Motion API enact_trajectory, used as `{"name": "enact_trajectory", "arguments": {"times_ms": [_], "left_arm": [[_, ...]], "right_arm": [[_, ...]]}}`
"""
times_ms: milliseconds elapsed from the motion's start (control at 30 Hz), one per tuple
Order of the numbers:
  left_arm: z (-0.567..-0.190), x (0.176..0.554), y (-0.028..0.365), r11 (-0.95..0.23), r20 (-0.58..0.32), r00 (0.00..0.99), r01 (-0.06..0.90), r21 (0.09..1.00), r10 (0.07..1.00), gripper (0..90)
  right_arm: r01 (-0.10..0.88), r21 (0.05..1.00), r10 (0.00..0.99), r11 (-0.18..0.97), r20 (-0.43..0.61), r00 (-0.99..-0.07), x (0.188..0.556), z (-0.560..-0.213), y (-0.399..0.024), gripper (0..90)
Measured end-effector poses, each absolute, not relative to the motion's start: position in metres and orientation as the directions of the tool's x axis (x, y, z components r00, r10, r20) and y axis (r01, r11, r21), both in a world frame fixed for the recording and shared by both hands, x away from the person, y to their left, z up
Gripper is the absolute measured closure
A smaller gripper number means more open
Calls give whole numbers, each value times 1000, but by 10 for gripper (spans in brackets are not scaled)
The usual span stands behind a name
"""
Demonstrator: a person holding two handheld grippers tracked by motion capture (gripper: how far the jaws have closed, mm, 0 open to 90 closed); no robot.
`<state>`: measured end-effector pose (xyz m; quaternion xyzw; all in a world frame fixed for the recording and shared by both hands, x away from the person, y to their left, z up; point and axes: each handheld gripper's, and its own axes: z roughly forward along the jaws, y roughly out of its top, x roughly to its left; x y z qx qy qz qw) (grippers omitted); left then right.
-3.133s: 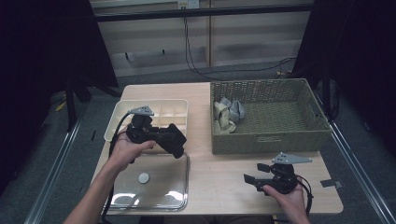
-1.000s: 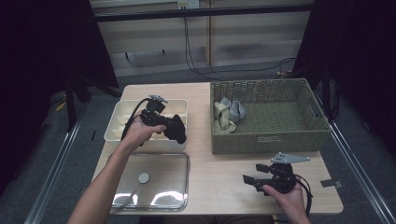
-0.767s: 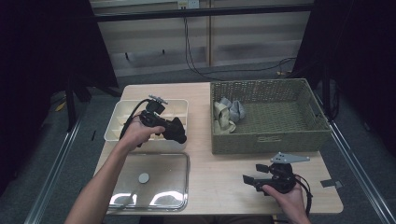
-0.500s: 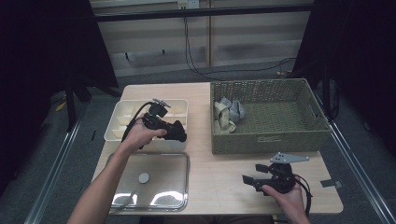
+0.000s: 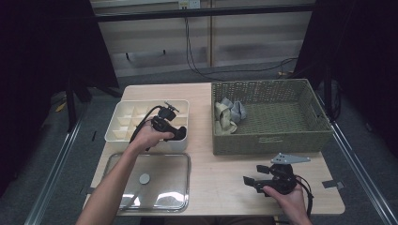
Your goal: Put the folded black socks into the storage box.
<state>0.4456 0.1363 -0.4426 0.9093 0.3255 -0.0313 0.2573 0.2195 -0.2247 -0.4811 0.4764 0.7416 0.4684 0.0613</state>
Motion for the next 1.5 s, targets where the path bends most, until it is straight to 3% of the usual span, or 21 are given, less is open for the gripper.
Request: {"name": "enact_trajectory", "arguments": {"times_ms": [267,367,433,567,700,767,833,967,1333,1500], "left_arm": [[-442,442,138,-649,-209,788,601,467,579,649],[-435,442,143,-639,-206,796,586,499,569,557],[-428,442,149,-612,-231,791,592,525,567,429],[-419,442,160,-601,-208,780,597,531,590,388],[-426,438,162,-618,-196,770,613,493,608,245],[-428,437,164,-609,-219,771,615,501,598,332],[-429,436,165,-617,-236,783,605,503,576,497],[-429,437,163,-638,-238,796,593,491,557,625],[-439,435,151,-650,-231,791,601,465,566,684],[-447,438,151,-631,-274,775,625,459,569,695]], "right_arm": [[659,746,766,98,366,-528,220,-482,-224,191],[659,746,766,98,366,-528,220,-482,-224,189],[661,744,767,98,366,-526,220,-482,-224,183],[662,743,768,97,367,-525,220,-482,-225,183],[662,743,768,99,365,-526,220,-482,-225,182],[661,743,769,102,363,-527,220,-482,-224,182],[665,740,769,99,367,-523,221,-482,-224,181],[664,741,769,102,364,-525,221,-482,-224,180],[666,739,767,105,366,-527,221,-482,-222,177],[665,740,768,103,366,-526,221,-482,-222,176]]}}
